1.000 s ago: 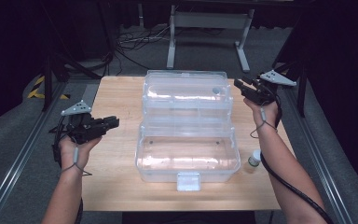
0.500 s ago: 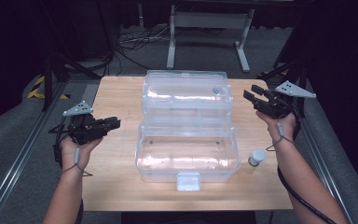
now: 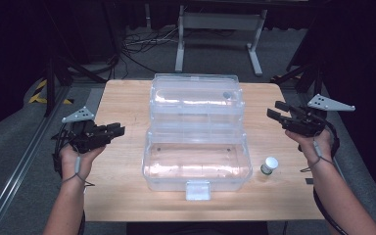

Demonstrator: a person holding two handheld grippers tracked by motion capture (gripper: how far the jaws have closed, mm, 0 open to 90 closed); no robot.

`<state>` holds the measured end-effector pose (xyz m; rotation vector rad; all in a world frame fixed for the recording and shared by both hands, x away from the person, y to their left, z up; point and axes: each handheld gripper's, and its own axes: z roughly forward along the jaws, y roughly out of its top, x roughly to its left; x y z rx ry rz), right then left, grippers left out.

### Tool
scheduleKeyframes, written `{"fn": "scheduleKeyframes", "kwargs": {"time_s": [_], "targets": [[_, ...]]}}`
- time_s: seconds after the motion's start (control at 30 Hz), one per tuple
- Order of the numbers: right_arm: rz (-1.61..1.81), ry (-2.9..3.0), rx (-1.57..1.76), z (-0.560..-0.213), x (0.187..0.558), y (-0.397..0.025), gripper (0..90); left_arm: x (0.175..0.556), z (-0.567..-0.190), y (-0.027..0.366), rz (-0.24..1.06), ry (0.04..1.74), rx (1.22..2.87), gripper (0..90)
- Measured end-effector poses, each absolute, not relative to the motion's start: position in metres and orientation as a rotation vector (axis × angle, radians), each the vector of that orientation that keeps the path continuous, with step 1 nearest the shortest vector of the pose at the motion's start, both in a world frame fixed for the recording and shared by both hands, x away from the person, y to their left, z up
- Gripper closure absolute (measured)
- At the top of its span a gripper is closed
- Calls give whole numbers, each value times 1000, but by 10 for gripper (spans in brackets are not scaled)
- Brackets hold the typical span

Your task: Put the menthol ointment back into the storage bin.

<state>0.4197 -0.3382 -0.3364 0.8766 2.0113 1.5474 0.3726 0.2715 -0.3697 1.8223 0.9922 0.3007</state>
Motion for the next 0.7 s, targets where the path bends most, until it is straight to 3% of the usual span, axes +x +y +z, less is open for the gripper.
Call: {"fn": "scheduleKeyframes", "kwargs": {"time_s": [0.7], "targets": [[1329, 2320, 827, -335, 403, -356, 430, 362, -371, 280, 307, 1019, 1821, 678]]}}
